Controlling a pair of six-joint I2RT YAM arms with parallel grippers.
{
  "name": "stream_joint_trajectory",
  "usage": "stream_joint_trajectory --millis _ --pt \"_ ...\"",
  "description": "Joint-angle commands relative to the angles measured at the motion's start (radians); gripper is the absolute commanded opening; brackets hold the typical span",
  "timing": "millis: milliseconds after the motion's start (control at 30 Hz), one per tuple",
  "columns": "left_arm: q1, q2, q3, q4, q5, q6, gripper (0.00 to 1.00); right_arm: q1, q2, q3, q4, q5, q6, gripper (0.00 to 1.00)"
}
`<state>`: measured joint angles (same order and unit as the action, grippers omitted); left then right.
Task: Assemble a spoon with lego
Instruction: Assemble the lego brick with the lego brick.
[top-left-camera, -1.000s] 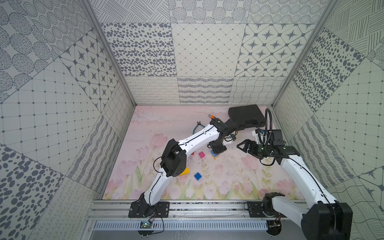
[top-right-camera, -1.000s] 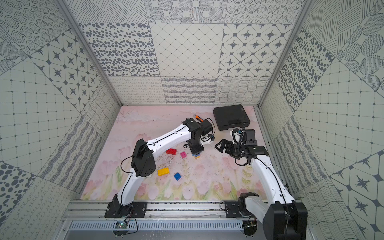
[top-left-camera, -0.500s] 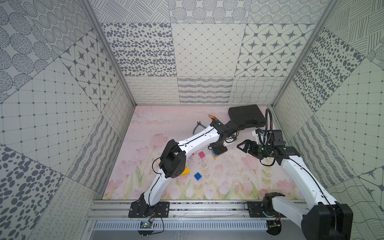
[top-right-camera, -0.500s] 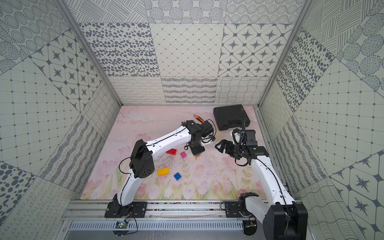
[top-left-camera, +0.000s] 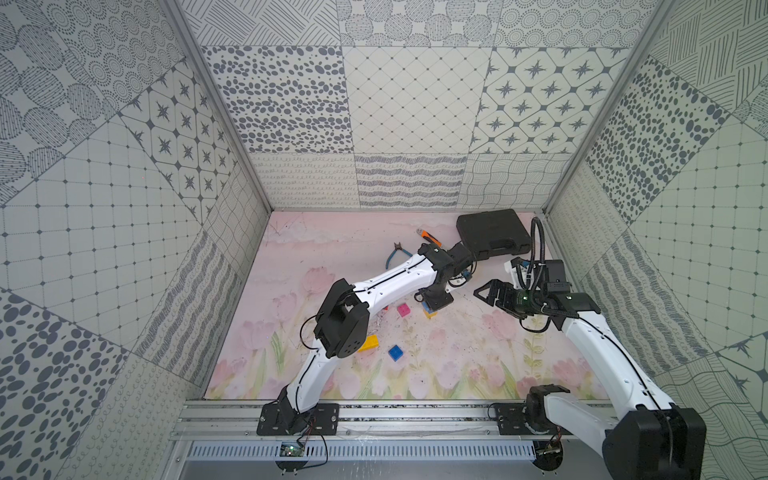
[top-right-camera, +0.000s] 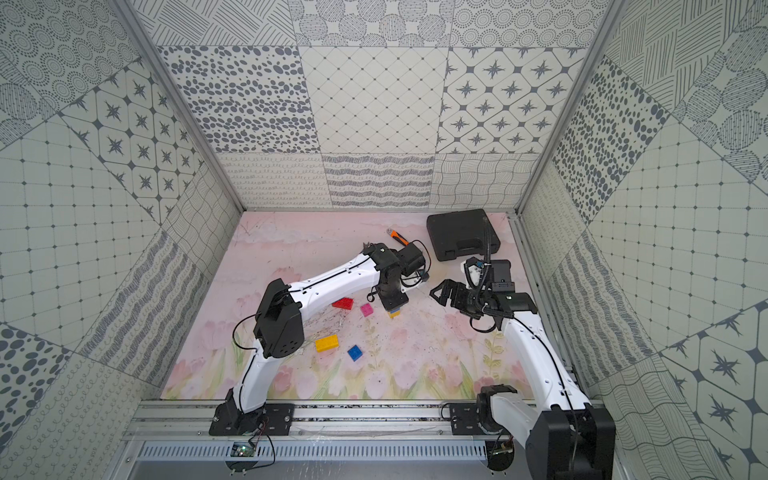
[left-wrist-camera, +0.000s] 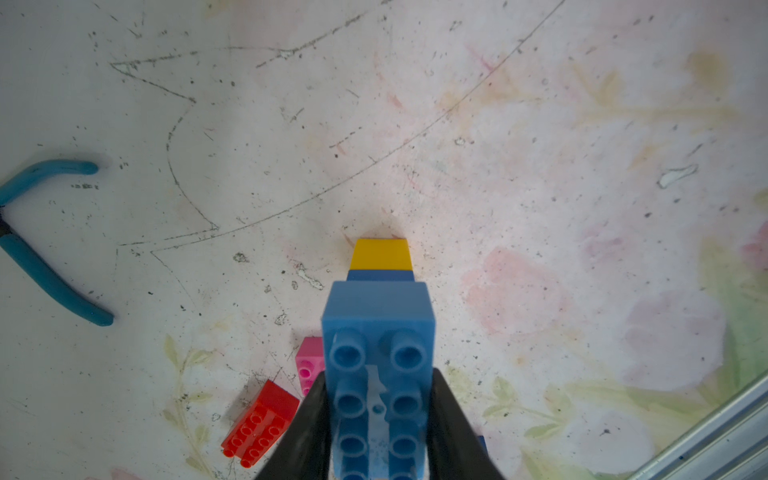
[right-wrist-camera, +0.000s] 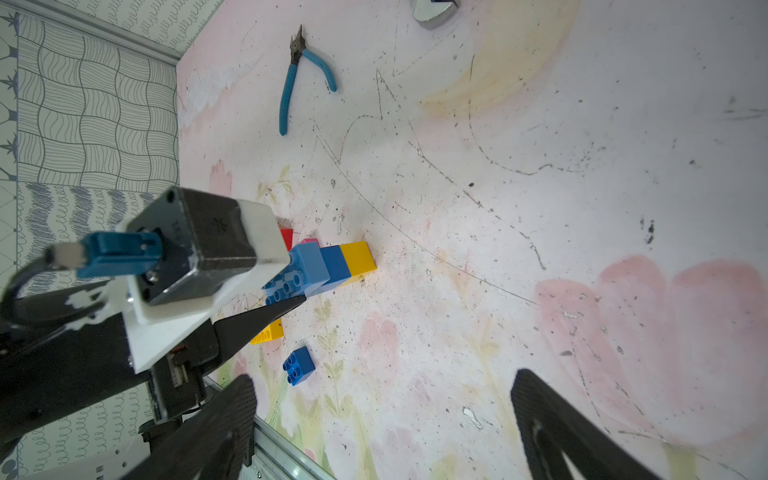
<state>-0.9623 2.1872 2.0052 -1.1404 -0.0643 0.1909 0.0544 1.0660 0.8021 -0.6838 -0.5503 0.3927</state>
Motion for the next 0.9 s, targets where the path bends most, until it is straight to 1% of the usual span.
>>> stream_joint_trajectory --millis 0,100,167,233,400,467,600,767,800,867 --pt "-0.006 0.026 -0.047 -0.067 0.054 -0.018 0.17 -0.004 -0.013 -0.011 0.026 0.003 -0.013 0.98" --pt "-0.006 0.01 -0.038 -0.063 0.047 -0.015 0.29 -0.004 -0.017 -0.014 0.027 0.001 -0.014 0.98" --pt "-0.006 0.0 -0.021 -0.061 0.042 -0.012 0.45 -0.004 -0.018 -0.013 0.029 0.001 -0.011 0.98" --pt "-0.006 0.002 0.002 -0.074 0.036 -0.007 0.55 -0.003 -0.017 -0.011 0.034 -0.003 -0.008 0.98" --pt "-0.006 0.001 0.034 -0.078 0.017 0.001 0.66 -0.004 -0.018 -0.004 0.03 -0.004 -0.002 0.98" --pt "-0.006 0.0 0.05 -0.082 0.014 0.005 0.73 -0.004 -0.022 -0.004 0.028 -0.003 -0.003 0.98" --pt "-0.005 -0.018 0.053 -0.075 0.022 0.002 0.81 -0.004 -0.023 -0.001 0.026 -0.001 0.001 0.98" --pt "0.015 -0.102 -0.007 -0.03 0.015 -0.025 0.93 -0.004 -0.036 0.009 0.024 0.003 0.013 0.98" --pt "0.027 -0.137 -0.032 -0.014 0.017 -0.039 0.96 -0.004 -0.041 0.015 0.023 0.003 0.014 0.98" --pt "0.062 -0.215 -0.1 0.025 0.024 -0.073 0.98 -0.004 -0.053 0.027 0.02 0.002 0.018 0.98"
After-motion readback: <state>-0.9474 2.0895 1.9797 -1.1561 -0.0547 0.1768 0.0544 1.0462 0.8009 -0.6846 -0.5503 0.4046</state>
